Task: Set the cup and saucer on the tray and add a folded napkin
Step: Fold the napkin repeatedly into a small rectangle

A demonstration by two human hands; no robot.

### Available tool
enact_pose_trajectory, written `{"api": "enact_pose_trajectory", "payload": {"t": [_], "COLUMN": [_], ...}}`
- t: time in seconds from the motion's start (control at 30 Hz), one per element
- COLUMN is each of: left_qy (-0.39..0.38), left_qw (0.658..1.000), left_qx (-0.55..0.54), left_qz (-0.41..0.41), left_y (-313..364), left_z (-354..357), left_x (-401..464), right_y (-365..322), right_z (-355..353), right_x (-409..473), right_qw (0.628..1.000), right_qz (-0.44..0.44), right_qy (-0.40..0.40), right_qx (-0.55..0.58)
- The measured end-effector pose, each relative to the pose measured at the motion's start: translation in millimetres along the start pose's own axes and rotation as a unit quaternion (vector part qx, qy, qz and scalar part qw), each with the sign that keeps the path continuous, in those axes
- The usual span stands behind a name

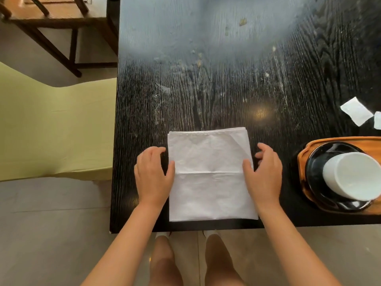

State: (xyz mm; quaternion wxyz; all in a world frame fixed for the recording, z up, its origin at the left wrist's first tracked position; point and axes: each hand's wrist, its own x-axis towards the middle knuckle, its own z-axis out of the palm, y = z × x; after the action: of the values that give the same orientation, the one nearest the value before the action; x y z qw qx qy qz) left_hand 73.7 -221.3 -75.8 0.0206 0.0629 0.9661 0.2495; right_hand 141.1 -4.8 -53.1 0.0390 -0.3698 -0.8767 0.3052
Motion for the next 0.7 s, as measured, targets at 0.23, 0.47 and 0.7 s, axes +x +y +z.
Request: {"api": "enact_pose_trajectory", "payload": {"t": [0.23, 0.47, 0.7], "left_qy": [-0.125, -0.117, -0.122], "left_qw": [0.962, 0.956, 0.958], "left_qx": [0.115, 0.151, 0.152], "left_qz": [0.213, 0.223, 0.208], "left_y": [31.1, 22.1, 25.5], "left_z": [50.2, 61.3, 60.2], "left_x": [11.5, 14.9, 14.6], "right_y": [-23.3, 16.0, 36.8], "right_z": [61.4, 50.7, 21.4], "right_x": [-1.4, 33.0, 50.2], "right_qw": [0.935, 0.906, 0.897], "right_qz": [-0.297, -0.315, -0.281], "right_qy": [-0.103, -0.107, -0.076], "right_qx": [-0.162, -0.261, -0.332]}}
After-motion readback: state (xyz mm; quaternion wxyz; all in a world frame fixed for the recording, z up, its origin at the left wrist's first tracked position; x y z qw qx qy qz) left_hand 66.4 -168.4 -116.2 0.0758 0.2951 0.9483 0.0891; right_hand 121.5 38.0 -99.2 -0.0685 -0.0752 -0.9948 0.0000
